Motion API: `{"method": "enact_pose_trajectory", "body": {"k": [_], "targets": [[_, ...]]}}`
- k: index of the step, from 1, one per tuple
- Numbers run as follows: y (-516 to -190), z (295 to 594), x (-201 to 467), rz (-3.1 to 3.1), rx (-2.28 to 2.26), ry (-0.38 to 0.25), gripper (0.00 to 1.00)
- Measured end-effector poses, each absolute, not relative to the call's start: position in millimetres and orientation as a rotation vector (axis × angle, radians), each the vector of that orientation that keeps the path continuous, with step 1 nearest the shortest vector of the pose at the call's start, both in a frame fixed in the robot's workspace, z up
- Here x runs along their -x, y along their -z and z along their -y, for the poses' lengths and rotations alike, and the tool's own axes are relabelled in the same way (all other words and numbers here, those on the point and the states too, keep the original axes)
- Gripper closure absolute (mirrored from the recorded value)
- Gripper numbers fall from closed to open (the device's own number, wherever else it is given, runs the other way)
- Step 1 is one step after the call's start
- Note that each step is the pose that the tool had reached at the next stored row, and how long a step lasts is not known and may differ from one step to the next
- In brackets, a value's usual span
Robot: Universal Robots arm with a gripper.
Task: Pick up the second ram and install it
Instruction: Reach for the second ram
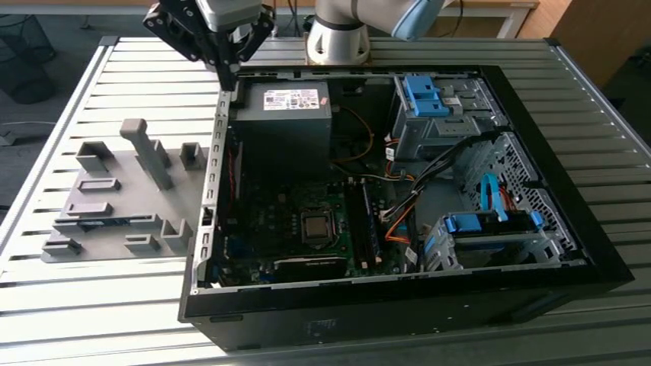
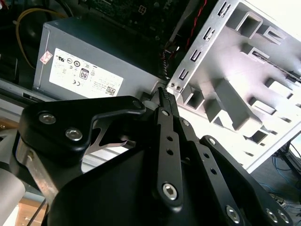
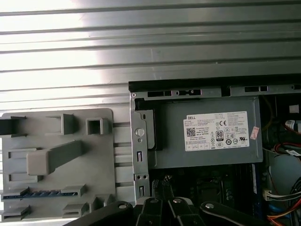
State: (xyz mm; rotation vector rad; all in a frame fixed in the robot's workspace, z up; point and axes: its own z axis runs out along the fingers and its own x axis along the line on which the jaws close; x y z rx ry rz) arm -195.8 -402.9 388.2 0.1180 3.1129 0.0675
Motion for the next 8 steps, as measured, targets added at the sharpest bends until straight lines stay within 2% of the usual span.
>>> {"method": "enact_pose_trajectory", "body": {"k": [8], "targets": [[-387.8,403.3,211.1,-3.113,-0.118,-0.068,0.88]]}}
